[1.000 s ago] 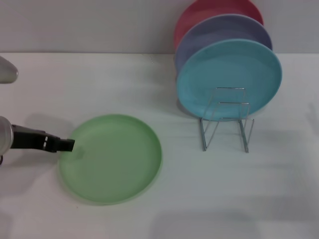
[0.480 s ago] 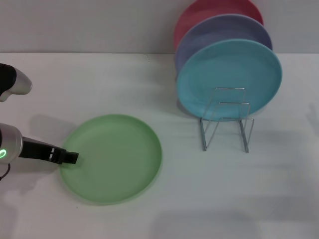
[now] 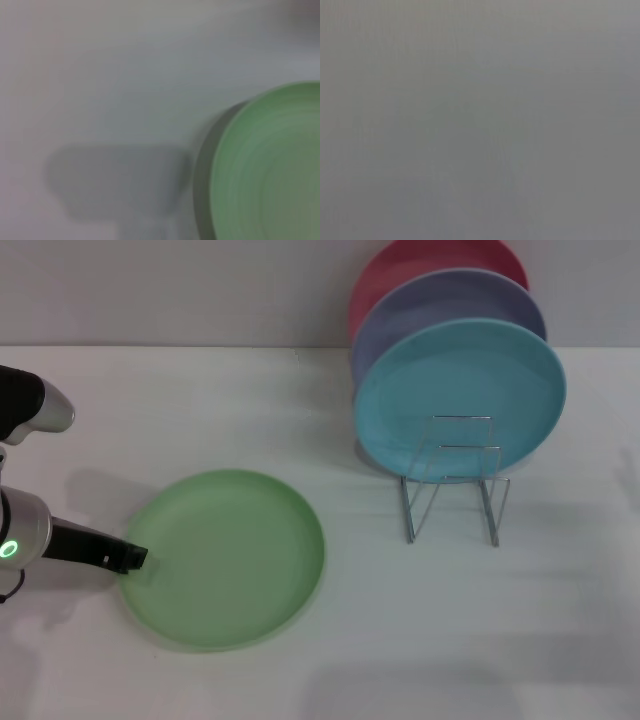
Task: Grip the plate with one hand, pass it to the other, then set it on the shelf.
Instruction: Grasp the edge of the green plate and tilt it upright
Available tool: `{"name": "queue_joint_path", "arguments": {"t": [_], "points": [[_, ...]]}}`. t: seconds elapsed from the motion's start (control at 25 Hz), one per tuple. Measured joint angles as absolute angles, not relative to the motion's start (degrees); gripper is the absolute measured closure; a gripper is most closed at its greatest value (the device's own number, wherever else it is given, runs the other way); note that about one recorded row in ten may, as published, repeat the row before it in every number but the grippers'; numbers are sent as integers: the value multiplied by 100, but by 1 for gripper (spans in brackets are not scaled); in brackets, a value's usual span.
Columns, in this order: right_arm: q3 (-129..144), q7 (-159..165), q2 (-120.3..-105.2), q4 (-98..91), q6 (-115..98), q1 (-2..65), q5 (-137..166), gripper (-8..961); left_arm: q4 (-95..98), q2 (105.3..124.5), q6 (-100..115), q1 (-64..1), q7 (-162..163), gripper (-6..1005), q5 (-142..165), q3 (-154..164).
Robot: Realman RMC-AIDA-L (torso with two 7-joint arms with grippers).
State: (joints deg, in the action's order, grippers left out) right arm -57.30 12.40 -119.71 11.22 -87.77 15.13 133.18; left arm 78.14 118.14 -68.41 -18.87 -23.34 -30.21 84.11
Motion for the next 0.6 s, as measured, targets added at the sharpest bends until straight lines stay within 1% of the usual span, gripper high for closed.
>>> {"name": "queue_joint_path", "arguments": {"t": [0.08, 0.32, 0.6], "points": [[-5730, 1239, -11971, 1119, -8777, 1512, 13318, 125, 7845, 11816, -6823, -1882, -2335, 669, -3022, 8407], [-5730, 1239, -11971, 1101, -8777, 1511, 13316, 125, 7914, 11819, -6804, -1863, -2346, 893, -3024, 8409], [-5730, 1239, -11970, 1098, -8779, 1512, 13311, 125, 7912, 11830, -6795, -1879, -2381, 953, -3024, 8411]]}}
